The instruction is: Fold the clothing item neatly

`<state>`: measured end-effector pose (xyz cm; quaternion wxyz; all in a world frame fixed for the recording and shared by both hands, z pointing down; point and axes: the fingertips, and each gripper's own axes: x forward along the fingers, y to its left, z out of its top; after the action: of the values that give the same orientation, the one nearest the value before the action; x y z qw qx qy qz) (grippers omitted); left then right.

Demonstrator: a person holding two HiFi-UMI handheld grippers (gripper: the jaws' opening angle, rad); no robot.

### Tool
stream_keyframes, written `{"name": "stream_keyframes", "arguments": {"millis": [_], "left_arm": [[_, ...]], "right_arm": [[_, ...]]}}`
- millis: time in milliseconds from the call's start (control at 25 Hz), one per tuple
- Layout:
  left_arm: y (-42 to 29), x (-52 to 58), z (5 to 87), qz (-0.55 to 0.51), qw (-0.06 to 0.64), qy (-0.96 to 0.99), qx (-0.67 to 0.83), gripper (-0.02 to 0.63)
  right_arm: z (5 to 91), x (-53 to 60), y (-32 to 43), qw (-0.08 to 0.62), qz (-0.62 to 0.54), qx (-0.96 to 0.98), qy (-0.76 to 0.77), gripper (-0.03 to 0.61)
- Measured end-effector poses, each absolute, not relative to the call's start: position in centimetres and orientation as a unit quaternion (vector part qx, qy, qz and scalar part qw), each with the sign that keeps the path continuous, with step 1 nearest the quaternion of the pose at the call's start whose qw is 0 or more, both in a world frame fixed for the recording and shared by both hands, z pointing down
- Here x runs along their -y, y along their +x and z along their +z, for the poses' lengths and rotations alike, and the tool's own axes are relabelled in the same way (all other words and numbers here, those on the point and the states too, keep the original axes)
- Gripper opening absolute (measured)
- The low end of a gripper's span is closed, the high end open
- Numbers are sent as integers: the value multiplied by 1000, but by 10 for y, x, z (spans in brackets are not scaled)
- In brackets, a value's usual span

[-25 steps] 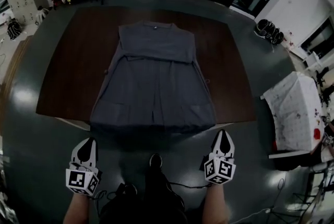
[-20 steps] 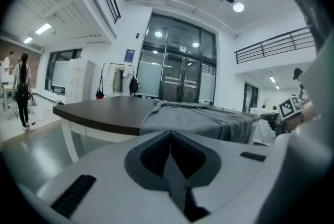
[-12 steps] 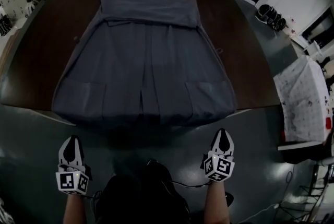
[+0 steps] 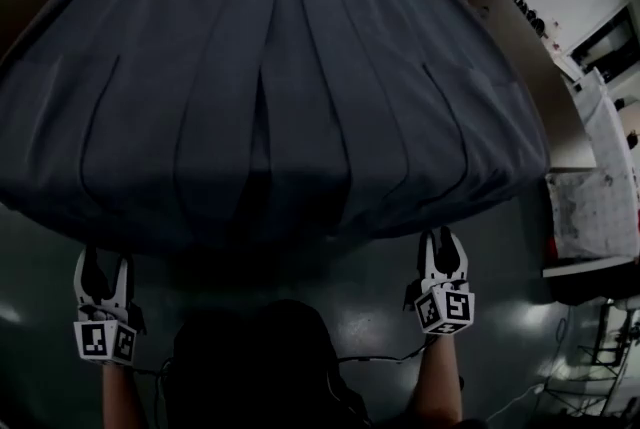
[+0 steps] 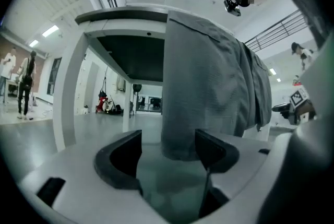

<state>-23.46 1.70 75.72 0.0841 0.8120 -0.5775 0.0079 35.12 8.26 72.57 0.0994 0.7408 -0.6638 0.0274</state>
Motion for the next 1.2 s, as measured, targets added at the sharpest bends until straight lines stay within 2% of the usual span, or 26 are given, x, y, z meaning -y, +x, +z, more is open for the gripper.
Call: {"name": "stream_keyframes", "arguments": {"millis": [80,160,240,520,840,1200], "left_arm": [[-224,-17,776,-19,85,831,549,335],[-214,-17,791,-34,97,846,524,365],[-206,-20,810,-23,117,857,501,370],[-193,-21,819,-33,133,877,460,370],[-194,0,797,-66,117,874,467,370],[-214,8,812,-66,121,856,498,370]], "right_arm": [[745,-85,337,73,34,684,725,149],[765,-84,317,67,43,705,705,202],[782,-81,299,71,49,724,684,224],[800,-56,285,30,75,746,661,250],[774,-47,274,16,28,755,655,251],[783,-49,270,9,39,760,649,250]]}}
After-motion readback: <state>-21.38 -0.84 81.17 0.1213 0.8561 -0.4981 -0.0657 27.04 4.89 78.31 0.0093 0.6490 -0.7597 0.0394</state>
